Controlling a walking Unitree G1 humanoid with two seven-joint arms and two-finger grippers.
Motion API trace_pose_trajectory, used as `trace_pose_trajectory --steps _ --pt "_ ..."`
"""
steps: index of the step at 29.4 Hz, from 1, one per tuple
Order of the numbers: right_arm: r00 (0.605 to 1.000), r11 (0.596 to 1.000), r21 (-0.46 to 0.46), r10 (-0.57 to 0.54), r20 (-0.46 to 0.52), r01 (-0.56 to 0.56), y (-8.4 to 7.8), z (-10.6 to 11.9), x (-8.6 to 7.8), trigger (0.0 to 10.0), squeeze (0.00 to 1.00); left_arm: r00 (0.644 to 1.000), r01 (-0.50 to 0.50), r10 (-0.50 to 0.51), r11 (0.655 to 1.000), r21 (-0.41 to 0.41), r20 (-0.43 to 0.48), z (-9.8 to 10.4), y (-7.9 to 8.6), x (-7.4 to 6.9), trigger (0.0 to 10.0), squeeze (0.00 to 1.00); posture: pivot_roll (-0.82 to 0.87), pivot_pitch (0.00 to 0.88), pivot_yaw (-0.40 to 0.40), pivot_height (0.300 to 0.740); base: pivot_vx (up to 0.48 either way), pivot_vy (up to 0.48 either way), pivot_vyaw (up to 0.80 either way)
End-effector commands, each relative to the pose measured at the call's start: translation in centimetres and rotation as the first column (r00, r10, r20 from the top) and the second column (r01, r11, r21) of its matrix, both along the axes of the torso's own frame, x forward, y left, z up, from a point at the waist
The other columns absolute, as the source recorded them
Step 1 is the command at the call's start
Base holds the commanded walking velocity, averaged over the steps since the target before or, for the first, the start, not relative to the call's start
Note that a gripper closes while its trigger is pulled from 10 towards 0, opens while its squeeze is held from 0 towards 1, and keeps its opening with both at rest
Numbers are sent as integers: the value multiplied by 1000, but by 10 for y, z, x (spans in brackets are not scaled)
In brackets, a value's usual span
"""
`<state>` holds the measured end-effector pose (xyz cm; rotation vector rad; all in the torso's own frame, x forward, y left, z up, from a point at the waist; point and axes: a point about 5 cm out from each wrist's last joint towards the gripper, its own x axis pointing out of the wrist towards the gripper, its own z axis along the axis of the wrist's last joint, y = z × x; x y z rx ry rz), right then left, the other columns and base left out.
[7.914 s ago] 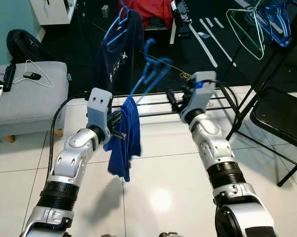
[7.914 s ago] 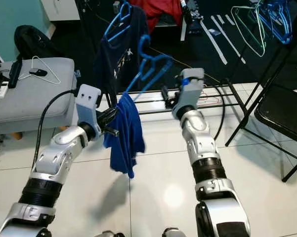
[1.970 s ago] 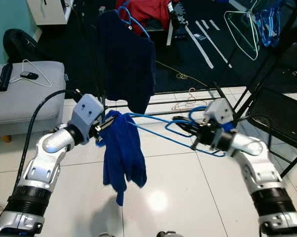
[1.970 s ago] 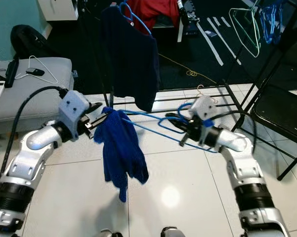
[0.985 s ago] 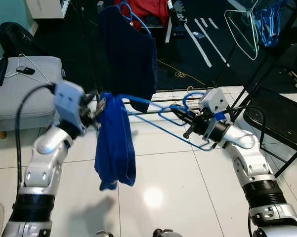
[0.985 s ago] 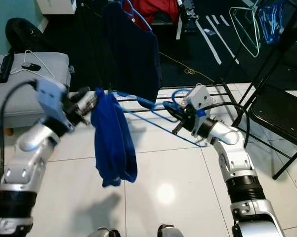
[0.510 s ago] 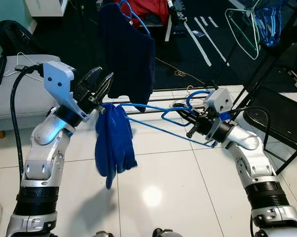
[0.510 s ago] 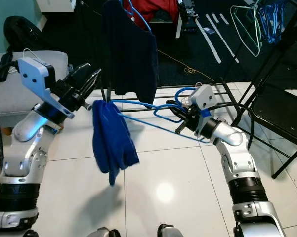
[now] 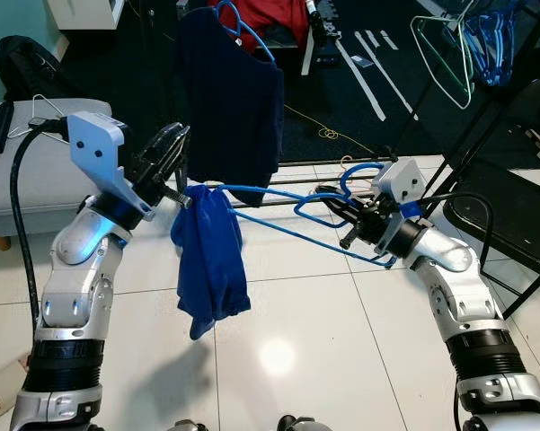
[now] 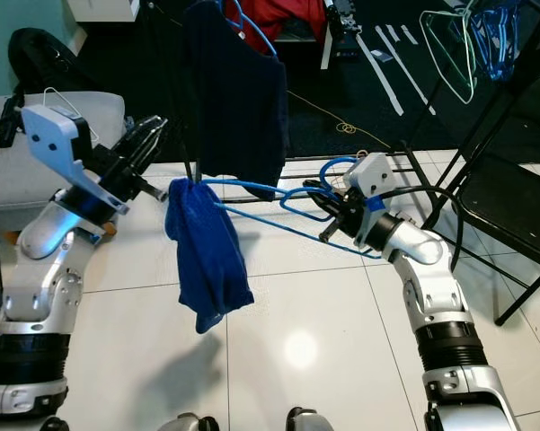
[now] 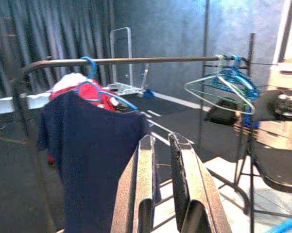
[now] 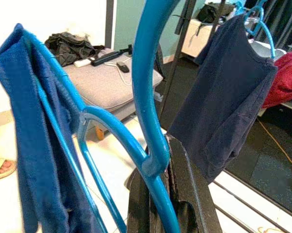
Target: Hang hanger
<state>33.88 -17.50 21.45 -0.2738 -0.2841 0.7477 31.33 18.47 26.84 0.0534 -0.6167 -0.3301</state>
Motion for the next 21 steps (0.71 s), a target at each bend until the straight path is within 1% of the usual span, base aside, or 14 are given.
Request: trace_pose_trajectory --steps 1,2,4,5,6,7,9,11,14,16,17,18,19,21 --pt "998 999 35 -42 40 41 -7 9 2 0 0 997 -40 39 999 -14 -69 -10 8 -1 10000 0 -71 219 -60 740 0 0 0" --pt "997 997 48 -64 50 61 -9 12 3 0 0 994 -19 15 999 -30 -110 -17 8 -6 10000 129 -71 222 -54 740 0 0 0" --pt "997 997 48 -64 50 61 -9 12 3 0 0 994 -19 15 999 -30 -110 -17 8 -6 10000 129 -71 222 -54 740 0 0 0" --pt "996 996 57 -74 57 71 -9 15 4 0 0 987 27 -29 1000 -13 -157 -27 4 -15 10000 1000 -71 222 -54 740 0 0 0" --pt "996 996 57 -74 57 71 -9 15 4 0 0 987 27 -29 1000 -13 -157 -27 4 -15 10000 1000 -71 222 -54 740 0 0 0" --pt "995 995 66 -77 64 73 -9 18 6 0 0 975 72 -63 997 39 -212 -36 -5 -23 10000 1000 -73 231 -62 740 0 0 0" --pt "995 995 66 -77 64 73 -9 18 6 0 0 975 72 -63 997 39 -212 -36 -5 -23 10000 1000 -73 231 -62 740 0 0 0" --pt "994 994 80 -75 81 69 -5 25 8 0 0 960 102 -61 985 140 -272 -42 -23 -31 10000 1000 -78 236 -71 740 0 0 0" --pt "992 993 94 -77 96 68 -3 31 11 0 0 955 73 -23 985 158 -294 -38 -33 -29 10000 1000 -78 240 -74 740 0 0 0" --pt "992 993 94 -77 96 68 -3 31 11 0 0 955 73 -23 985 158 -294 -38 -33 -29 10000 1000 -78 240 -74 740 0 0 0" --pt "992 993 101 -79 102 69 -3 35 12 0 0 947 57 -7 987 148 -321 -37 -36 -27 10000 408 -82 242 -77 740 0 0 0" --pt "992 993 101 -79 102 69 -3 35 12 0 0 947 57 -7 987 148 -321 -37 -36 -27 10000 408 -82 242 -77 740 0 0 0" --pt "991 992 106 -81 106 70 -3 37 13 0 0 941 44 0 991 122 -337 -36 -39 -25 10000 0 -84 245 -83 740 0 0 0" --pt "991 991 110 -83 110 71 -2 39 14 0 0 937 32 4 995 98 -350 -36 -42 -24 10000 0 -84 245 -83 740 0 0 0"
